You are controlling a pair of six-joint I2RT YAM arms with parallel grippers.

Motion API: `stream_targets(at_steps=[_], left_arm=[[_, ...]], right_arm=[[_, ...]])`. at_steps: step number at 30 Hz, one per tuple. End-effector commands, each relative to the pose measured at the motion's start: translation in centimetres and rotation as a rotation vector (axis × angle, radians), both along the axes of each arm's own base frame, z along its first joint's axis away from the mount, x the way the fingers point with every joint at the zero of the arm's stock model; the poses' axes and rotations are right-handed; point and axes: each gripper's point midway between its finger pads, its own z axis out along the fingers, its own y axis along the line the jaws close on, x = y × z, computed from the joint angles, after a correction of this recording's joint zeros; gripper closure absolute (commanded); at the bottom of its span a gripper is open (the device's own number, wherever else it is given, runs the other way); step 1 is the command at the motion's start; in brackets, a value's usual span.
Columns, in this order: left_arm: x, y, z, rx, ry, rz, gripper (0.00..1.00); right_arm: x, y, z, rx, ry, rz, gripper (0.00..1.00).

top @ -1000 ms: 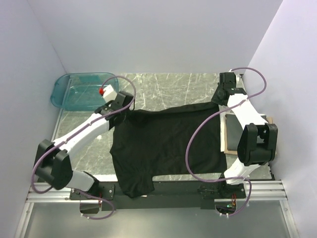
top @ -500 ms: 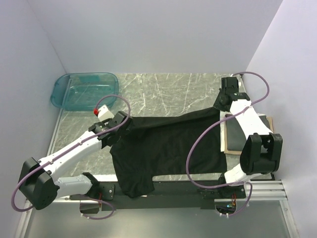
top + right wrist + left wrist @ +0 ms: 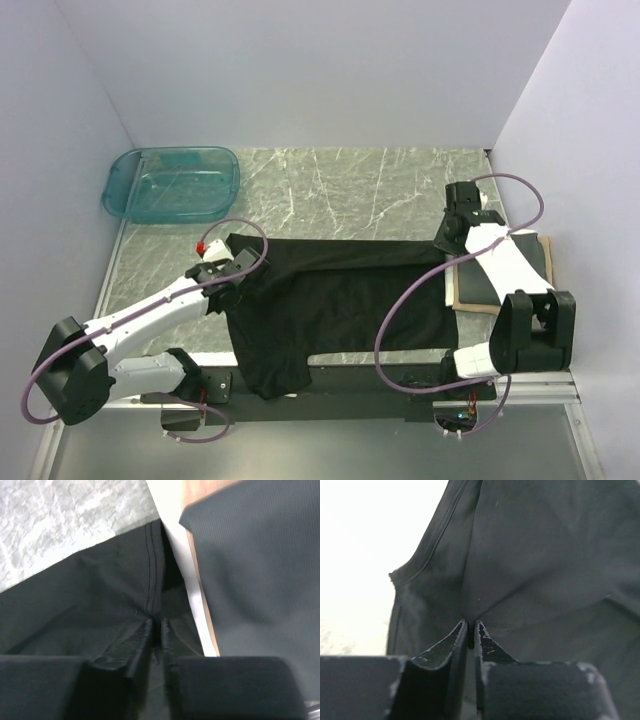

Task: Fold and stack the t-shirts
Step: Fold the tshirt

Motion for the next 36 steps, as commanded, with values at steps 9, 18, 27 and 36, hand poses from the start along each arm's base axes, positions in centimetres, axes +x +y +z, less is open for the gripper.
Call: stream_targets(at_steps=[9, 18, 27, 36], left_arm=[[-1.6, 0.7, 2.5, 0.014, -0.016, -0.01, 0.21], [3.7, -3.3, 4.8, -0.018, -0.159, -0.118, 0.01], [9.3, -4.3, 1.6, -0.107, -0.133, -0.17, 0.01], [10.0, -2.8, -1.9, -0.218, -0.09, -0.188, 0.01]], right_arm=[[0.1, 2.0, 4.9, 0.06, -0.171, 0.104, 0.49], [1.2, 7.2, 4.8, 0.109, -0.204, 0.277, 0.36], [0.6, 16.6, 1.1, 0.24, -0.147, 0.445, 0.33], [-4.4, 32.2, -0.6, 0.552, -0.156, 0.803, 0.43]])
